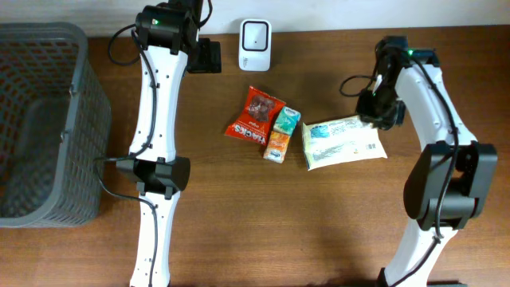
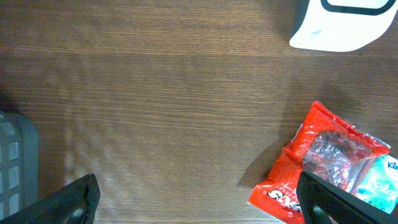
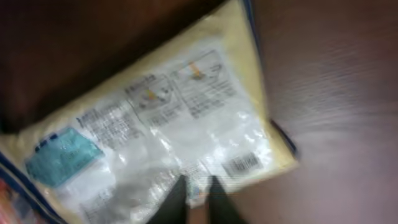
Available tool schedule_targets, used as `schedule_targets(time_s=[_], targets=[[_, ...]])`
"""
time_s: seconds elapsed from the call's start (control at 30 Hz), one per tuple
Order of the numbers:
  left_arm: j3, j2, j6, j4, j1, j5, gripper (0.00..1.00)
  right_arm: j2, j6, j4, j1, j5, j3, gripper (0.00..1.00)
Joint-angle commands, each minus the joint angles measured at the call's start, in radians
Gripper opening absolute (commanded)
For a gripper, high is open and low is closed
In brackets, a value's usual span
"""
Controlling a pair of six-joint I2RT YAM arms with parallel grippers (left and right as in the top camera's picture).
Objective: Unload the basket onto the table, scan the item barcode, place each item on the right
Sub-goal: 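Open the right gripper and raise it away from the pack, then lower the left gripper and grasp the red snack bag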
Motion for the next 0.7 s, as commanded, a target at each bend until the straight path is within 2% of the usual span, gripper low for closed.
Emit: schedule_targets(time_s=[0.0,0.1,0.17,0.23,0.33,0.37,0.43,0.47,0.5,0.53,0.67], targets=[[0.007,-0.023,0.018,0.0,0.001,-0.014,0.99,-0.008,-0.002,0.117,0.038,-0.048,-0.141,0.06],[0.007,-0.023,0.018,0.0,0.001,-0.014,0.99,-0.008,0.104,0.263,0.046,0.004,-0.278,0.05],[0.007,-0.023,0.018,0.0,0.001,-0.014,0.99,-0.008,0.12,0.302,0.043,0.01,-0.319,0.05],[0.007,-0.023,0.019,0.0,0.001,-0.014,0.99,-0.008,0.121,0.3,0.034,0.019,-0.302,0.04],[0.007,-0.023,0.018,0.0,0.001,-0.014,0.99,-0.009,0.12,0.206,-0.014,0.019,-0.166,0.05],[0.007,-0.023,0.018,0.0,0.001,-0.014,0.99,-0.009,0.119,0.174,-0.03,0.019,-0.12,0.09],[0.007,-0.023,0.018,0.0,0.001,-0.014,0.99,-0.009,0.109,0.1,-0.064,0.019,-0.008,0.27],[0.007,-0.023,0.018,0.0,0.001,-0.014,0.99,-0.009,0.08,0.059,-0.087,0.019,0.068,0.47],[0.007,-0.023,0.018,0.0,0.001,-0.014,0.99,-0.009,0.059,0.042,-0.103,0.019,0.106,0.77],[0.007,-0.023,0.018,0.0,0.001,-0.014,0.99,-0.009,0.037,0.023,-0.122,0.019,0.146,1.0],[0.007,-0.023,0.018,0.0,0.001,-0.014,0.99,-0.008,0.03,0.017,-0.192,0.019,0.183,0.99]])
